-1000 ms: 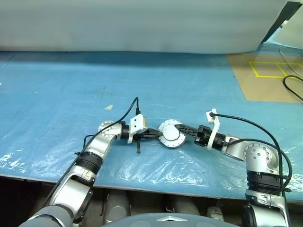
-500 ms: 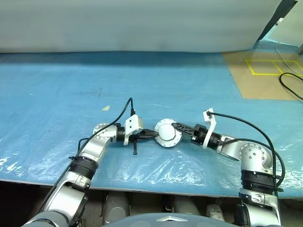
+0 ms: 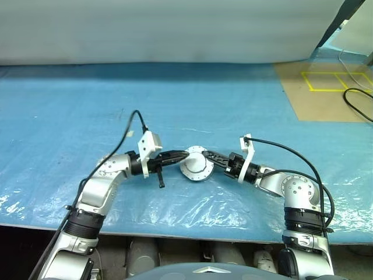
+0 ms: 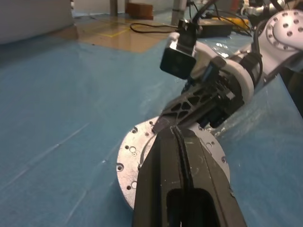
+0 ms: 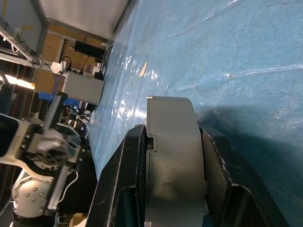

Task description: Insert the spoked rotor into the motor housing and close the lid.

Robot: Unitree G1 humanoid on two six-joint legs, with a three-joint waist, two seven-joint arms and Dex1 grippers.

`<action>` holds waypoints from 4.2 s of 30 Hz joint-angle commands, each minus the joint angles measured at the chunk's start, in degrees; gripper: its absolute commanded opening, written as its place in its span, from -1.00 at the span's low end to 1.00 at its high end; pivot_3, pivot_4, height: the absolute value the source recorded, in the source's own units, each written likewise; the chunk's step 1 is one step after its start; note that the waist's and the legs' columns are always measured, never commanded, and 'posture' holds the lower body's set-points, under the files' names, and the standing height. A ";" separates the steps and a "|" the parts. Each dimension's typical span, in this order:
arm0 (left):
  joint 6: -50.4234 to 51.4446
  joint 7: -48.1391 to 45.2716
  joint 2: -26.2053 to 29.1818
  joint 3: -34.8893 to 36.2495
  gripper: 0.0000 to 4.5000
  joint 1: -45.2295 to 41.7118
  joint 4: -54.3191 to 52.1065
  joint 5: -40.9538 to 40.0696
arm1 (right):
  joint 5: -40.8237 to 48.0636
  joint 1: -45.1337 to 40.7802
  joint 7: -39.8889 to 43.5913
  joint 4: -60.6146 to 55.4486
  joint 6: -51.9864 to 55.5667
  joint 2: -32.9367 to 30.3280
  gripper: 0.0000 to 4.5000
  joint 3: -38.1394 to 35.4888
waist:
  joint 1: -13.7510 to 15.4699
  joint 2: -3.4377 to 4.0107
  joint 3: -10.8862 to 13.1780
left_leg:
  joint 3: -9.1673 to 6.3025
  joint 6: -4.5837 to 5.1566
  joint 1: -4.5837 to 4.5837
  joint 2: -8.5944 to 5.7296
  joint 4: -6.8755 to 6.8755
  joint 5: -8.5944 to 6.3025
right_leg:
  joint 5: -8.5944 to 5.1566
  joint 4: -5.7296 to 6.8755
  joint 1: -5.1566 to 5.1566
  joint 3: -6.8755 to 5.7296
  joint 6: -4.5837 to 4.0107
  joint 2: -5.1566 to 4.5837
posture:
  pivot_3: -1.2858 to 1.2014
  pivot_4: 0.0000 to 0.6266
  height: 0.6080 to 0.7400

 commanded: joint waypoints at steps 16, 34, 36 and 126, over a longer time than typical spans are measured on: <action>31.16 12.09 -0.71 19.31 -0.17 7.93 -0.15 -33.73 | 15.24 -12.83 -9.19 1.68 6.54 7.42 -0.48 -8.64 | -0.48 0.11 0.08 | -0.03 -0.05 -0.37 -0.06 0.05 0.04 | 0.13 0.16 -0.47 -0.01 0.20 0.12 | 0.03 -0.52 1.00; 40.07 19.49 -5.08 23.61 1.00 9.10 3.20 -52.68 | 22.67 -20.75 -14.94 5.89 5.22 8.09 -0.48 -9.34 | 0.64 0.09 0.08 | -0.13 -0.08 -0.56 -0.04 0.30 0.03 | 0.23 0.22 -0.47 -0.08 0.35 0.12 | 0.03 -0.52 1.00; 39.55 20.39 -6.19 23.22 1.00 7.86 3.14 -52.76 | 23.17 -21.17 -15.00 6.07 5.41 7.85 -0.48 -9.08 | 0.65 0.09 0.08 | -0.15 -0.08 -0.60 -0.04 0.36 0.03 | 0.25 0.23 -0.47 -0.08 0.39 0.12 | 0.03 -0.52 1.00; 5.69 27.83 -2.77 35.27 0.18 -17.83 35.54 -24.27 | 7.00 -14.98 -7.82 1.15 -7.13 -1.47 0.08 3.21 | 2.10 -0.11 0.17 | -0.42 -0.07 -1.14 0.00 1.06 0.04 | 0.41 0.33 -0.45 -0.33 0.60 0.10 | 0.03 -0.52 1.00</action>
